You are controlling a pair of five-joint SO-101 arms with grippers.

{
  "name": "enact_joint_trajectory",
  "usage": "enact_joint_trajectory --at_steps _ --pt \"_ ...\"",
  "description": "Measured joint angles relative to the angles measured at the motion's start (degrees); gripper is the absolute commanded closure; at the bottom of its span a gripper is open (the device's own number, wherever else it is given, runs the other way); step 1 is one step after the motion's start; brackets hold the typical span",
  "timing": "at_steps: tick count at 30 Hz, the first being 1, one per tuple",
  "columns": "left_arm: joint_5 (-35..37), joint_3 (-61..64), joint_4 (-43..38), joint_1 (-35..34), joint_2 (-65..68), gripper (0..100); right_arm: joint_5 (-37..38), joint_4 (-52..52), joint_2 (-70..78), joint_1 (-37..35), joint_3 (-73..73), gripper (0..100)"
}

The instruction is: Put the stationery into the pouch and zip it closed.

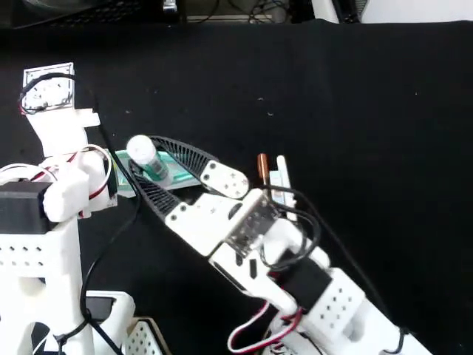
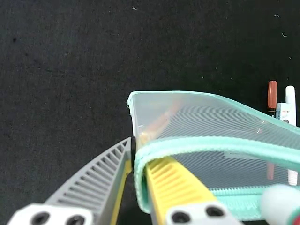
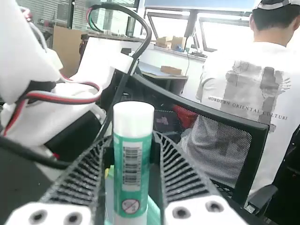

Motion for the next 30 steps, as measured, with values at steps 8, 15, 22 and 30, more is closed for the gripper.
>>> enact_joint_trajectory --at_steps 8,15,22,30 --pt "0.0 0.0 -0.4 0.0 0.3 97 0.0 -9.1 12.4 4.0 0.0 98.5" --pt "0.3 0.0 -0.4 0.0 0.3 97 0.1 -3.3 14.3 5.3 0.0 90.4" --pt "0.2 0.0 -0.3 0.1 0.1 97 -1.5 34.8 10.3 5.5 -17.8 71.0" --pt "0.1 0.0 0.0 0.1 0.0 97 -2.3 56.0 9.8 7.3 -46.5 86.4"
